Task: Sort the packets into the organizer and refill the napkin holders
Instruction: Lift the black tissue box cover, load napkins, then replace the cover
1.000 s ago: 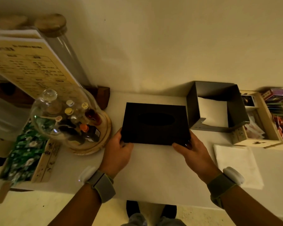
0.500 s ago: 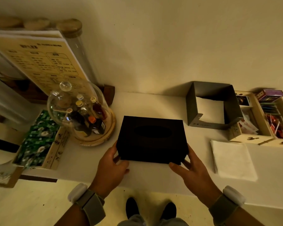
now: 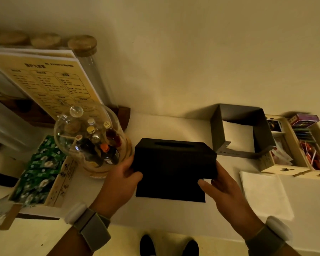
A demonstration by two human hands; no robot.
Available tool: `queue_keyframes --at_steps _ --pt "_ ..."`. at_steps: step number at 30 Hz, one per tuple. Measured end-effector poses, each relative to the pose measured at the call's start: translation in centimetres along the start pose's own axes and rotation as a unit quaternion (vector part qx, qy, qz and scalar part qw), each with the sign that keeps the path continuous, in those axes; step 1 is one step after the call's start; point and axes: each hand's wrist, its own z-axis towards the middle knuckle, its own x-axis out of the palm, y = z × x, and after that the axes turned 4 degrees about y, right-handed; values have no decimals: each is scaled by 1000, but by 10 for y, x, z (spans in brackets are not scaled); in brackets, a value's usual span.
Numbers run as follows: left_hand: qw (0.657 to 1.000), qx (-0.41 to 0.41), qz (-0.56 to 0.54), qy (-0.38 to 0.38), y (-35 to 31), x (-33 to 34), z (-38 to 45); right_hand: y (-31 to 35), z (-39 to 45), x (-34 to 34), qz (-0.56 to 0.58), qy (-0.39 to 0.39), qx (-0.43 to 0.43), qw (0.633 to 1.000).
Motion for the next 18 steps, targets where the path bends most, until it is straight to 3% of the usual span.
queue_keyframes --at_steps 9,18 --pt "998 -8 -65 -4 -28 -3 49 24 39 -7 13 1 -1 1000" --pt "998 24 -50 15 -19 1 58 13 53 -11 -4 -19 0 1000"
